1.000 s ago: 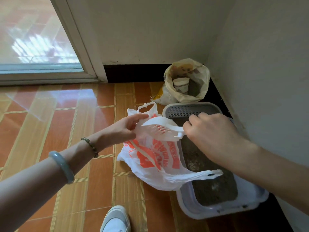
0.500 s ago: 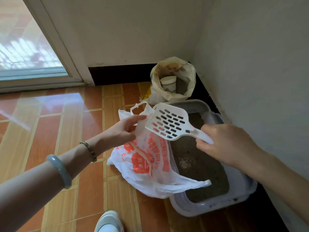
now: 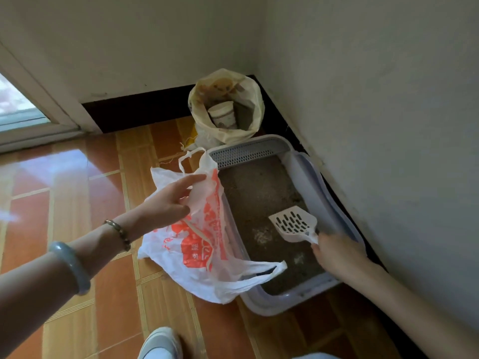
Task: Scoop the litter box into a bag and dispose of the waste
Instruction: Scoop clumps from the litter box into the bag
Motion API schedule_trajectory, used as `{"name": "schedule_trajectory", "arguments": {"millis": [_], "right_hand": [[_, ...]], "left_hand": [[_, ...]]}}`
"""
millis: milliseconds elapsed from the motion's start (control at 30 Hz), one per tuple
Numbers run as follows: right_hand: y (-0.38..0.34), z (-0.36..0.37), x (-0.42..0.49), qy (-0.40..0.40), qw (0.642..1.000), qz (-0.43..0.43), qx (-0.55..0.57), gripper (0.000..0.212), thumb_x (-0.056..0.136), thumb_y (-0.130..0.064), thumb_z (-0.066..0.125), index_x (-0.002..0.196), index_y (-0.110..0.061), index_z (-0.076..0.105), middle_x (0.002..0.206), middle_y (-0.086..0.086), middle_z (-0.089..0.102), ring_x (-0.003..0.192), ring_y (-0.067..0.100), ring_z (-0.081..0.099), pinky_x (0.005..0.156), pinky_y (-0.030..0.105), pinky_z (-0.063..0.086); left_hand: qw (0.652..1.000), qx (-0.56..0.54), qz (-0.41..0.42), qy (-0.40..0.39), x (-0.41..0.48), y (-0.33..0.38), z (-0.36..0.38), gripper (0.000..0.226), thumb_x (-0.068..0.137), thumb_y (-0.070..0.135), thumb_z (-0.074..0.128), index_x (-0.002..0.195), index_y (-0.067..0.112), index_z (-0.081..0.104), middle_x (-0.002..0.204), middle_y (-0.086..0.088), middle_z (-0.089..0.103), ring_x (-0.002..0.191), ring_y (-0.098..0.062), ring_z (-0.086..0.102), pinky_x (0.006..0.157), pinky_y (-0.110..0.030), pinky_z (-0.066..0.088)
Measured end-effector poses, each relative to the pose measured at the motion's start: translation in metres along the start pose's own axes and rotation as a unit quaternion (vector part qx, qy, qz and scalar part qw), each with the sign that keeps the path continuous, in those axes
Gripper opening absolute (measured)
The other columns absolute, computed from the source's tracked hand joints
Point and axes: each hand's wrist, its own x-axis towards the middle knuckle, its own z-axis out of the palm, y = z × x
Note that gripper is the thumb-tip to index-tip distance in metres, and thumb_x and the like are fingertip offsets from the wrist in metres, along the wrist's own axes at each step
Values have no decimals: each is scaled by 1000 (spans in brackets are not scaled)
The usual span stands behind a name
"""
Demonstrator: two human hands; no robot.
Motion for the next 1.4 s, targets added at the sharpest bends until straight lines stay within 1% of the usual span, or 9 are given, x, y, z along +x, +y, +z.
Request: {"name": "schedule_trajectory", "arguments": {"millis": [67, 167, 267, 433, 633, 1000, 1133, 1233, 1400], "right_hand": [[2, 2, 11, -46, 998, 34, -1, 24, 99, -22, 35, 112, -13, 53, 88, -1, 55, 76, 13, 53, 51, 22, 34], [8, 3, 28, -74, 996, 46, -22, 25, 98, -17, 35, 116, -12, 52, 100, 5, 60, 85, 18, 58, 68, 28, 47], [12, 5, 43, -106, 993, 52, -15, 26, 98, -15, 35, 116, -9, 53, 111, 8, 59, 90, 19, 54, 76, 28, 44], [12, 10, 61, -78, 997, 26, -1, 23, 97, -15, 35, 109, -8, 53, 97, 8, 58, 83, 20, 55, 71, 30, 45], [-1, 17, 91, -50, 998, 39, 19, 18, 96, -11, 36, 98, -6, 53, 95, 8, 59, 96, 24, 59, 84, 37, 50], [-16, 9, 127, 75, 997, -12, 15, 27, 99, -17, 33, 118, -4, 48, 113, 17, 61, 97, 30, 60, 71, 34, 44], [-16, 14, 119, 115, 993, -28, 22, 30, 100, -22, 32, 119, -3, 45, 113, 19, 60, 97, 32, 60, 68, 34, 41], [-12, 20, 105, 122, 990, -45, 56, 31, 100, -25, 32, 117, -3, 44, 109, 20, 60, 91, 34, 60, 64, 32, 37], [-2, 21, 72, 147, 983, -60, 94, 26, 99, -30, 33, 108, -9, 45, 90, 11, 61, 71, 25, 57, 58, 37, 45]], "left_hand": [[1000, 3, 3, 5, 0, -1, 1, 74, 83, -18, 44, 131, 39, 38, 128, -4, 48, 113, -24, 56, 77, -36, 58], [1000, 9, 4, 1, 1, -3, 3, 74, 84, -17, 45, 131, 39, 38, 130, -6, 48, 113, -24, 56, 75, -33, 58], [1000, 16, 5, 11, 4, -2, 2, 75, 83, -18, 45, 133, 37, 37, 130, -7, 48, 111, -24, 58, 76, -36, 59], [999, 30, 9, 21, 10, 1, 3, 75, 82, -18, 44, 132, 38, 36, 128, -6, 47, 112, -26, 55, 76, -35, 58], [1000, 12, 0, 19, 15, 1, 1, 74, 83, -17, 44, 130, 39, 37, 129, -6, 47, 106, -21, 58, 74, -34, 59], [1000, -2, -1, 18, 14, 0, 0, 73, 84, -17, 43, 133, 36, 36, 129, -4, 46, 102, -15, 58, 67, -28, 58], [1000, 5, 2, 17, 11, 1, -1, 73, 84, -17, 42, 136, 33, 35, 129, -6, 47, 105, -17, 59, 73, -36, 59], [1000, 8, 3, 15, 9, 2, -1, 73, 84, -18, 42, 137, 32, 34, 128, -5, 47, 103, -13, 59, 76, -42, 59], [999, 30, 10, 27, 11, 10, 1, 74, 83, -17, 43, 137, 33, 34, 125, -2, 45, 106, -21, 54, 68, -27, 58]]}}
